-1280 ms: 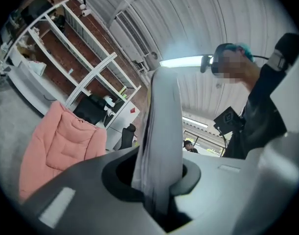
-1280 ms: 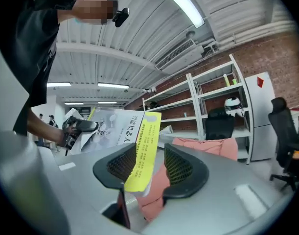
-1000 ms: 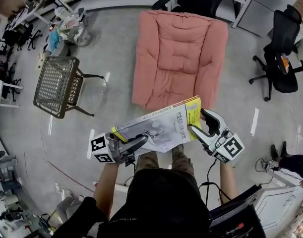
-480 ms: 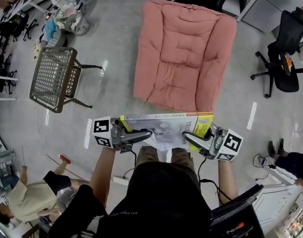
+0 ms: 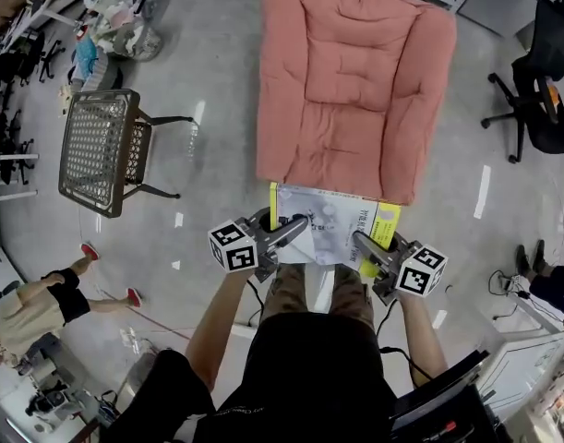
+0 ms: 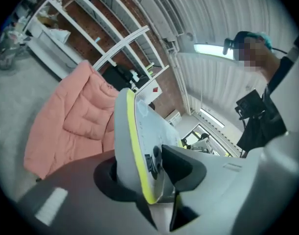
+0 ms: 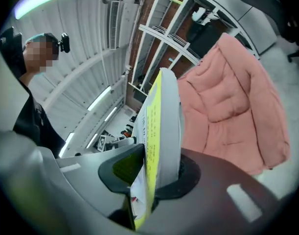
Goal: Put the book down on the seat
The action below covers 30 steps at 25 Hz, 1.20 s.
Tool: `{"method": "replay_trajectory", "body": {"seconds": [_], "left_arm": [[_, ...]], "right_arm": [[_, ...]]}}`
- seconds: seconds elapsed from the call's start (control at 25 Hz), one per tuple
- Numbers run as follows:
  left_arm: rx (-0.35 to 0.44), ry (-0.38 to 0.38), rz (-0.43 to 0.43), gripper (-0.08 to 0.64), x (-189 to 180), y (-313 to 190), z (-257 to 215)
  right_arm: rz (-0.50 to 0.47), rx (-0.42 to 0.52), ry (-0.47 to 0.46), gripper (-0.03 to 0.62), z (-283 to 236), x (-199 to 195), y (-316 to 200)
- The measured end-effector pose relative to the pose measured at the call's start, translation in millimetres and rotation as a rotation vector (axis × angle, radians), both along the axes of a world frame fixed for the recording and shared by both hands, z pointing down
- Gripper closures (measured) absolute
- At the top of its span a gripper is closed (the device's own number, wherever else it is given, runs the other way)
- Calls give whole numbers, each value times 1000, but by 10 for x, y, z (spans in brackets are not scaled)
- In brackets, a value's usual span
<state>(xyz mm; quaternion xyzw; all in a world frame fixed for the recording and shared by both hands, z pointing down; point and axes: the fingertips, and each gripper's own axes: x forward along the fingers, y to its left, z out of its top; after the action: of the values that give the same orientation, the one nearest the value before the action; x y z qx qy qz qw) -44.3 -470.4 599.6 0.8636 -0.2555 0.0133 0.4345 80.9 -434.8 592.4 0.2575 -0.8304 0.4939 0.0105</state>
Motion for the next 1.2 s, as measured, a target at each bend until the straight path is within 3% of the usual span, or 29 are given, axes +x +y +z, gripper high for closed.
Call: {"method": "replay_trajectory", "body": {"seconds": [0.12, 0.28, 0.4, 0.6, 0.88, 1.2], "left_arm": [[-97, -49, -49, 379, 3, -16, 565], [-149, -152, -97, 339, 2, -147, 1309], [-122, -205, -117, 327, 42, -342, 1733], [-59, -224, -99, 336, 163, -520, 2480], [-74, -288, -109, 327, 183, -460, 3679], [-86, -303, -111, 325, 151, -425, 4218]], "right_arm": [[25, -49, 94, 491, 461, 25, -3], [53, -82, 163, 489, 1134, 61, -114], [85, -81, 177, 485, 1591, 133, -289], [162, -70, 206, 465, 2426, 271, -440], [235, -98, 269, 448, 3649, 312, -357], [207, -141, 235, 439, 4238, 315, -340]]}}
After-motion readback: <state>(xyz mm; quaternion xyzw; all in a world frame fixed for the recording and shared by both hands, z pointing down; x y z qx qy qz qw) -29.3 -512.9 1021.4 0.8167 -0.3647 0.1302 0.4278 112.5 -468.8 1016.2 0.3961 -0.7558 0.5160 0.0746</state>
